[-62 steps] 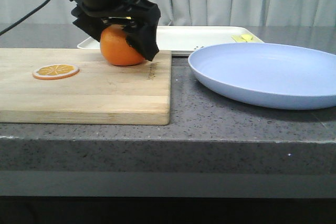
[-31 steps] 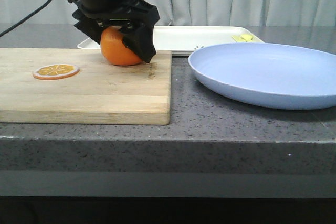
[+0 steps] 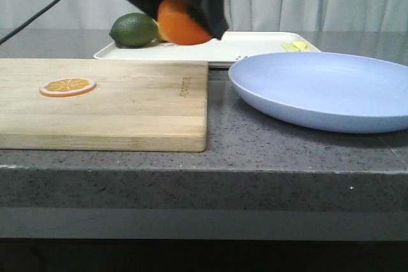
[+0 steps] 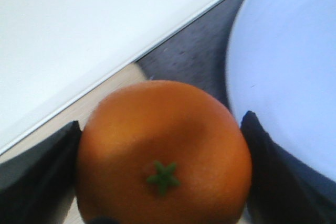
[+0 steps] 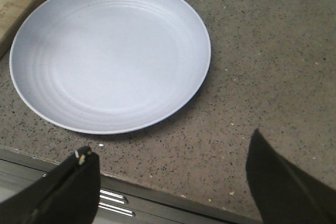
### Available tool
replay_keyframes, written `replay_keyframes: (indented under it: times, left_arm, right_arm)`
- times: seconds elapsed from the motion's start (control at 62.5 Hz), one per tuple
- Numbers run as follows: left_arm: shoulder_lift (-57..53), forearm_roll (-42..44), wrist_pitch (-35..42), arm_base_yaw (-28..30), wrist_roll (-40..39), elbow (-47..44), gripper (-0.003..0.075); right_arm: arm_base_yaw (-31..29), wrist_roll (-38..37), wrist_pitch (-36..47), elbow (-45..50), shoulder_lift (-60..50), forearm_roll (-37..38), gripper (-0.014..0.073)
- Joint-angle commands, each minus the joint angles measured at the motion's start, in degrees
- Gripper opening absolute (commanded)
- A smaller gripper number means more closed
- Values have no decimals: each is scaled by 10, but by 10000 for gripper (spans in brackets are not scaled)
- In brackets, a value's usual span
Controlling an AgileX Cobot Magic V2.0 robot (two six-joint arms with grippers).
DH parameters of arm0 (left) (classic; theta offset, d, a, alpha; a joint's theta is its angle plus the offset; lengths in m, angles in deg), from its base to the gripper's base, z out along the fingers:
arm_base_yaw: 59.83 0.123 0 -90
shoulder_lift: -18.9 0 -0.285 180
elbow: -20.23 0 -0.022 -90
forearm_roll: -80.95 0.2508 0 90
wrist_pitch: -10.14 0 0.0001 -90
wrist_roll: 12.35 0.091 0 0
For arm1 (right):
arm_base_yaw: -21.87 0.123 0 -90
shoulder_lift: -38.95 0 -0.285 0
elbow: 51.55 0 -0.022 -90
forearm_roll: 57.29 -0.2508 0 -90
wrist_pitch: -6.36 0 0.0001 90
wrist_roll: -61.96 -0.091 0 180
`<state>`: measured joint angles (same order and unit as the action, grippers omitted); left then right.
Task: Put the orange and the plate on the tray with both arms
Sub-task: 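Lift the orange with the left gripper and carry it over the blue plate, then lower the orange onto the plate, open the left gripper, withdraw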
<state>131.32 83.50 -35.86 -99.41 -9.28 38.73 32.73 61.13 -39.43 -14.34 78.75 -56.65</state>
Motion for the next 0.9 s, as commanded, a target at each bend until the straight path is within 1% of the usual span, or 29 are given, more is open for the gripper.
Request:
replay_keyframes:
  times: [0.0,0.176,0.416,0.576,0.881]
  left_arm:
    - [-26,-7,34,-33,-1,39,442]
    - [6,-7,45,-88,-1,77,442]
    - [64,-7,55,-133,-1,127,442]
    - [96,-9,56,-142,-1,145,442]
    - [119,-17,58,-143,-1,147,446]
  right_arm:
    - [1,5,39,-21,7,8,584]
    - [1,5,43,-21,7,8,584]
    - [1,5,42,-21,7,8,584]
    - [1,5,42,-21,7,8,584]
    - [1,5,42,-21,7,8,584]
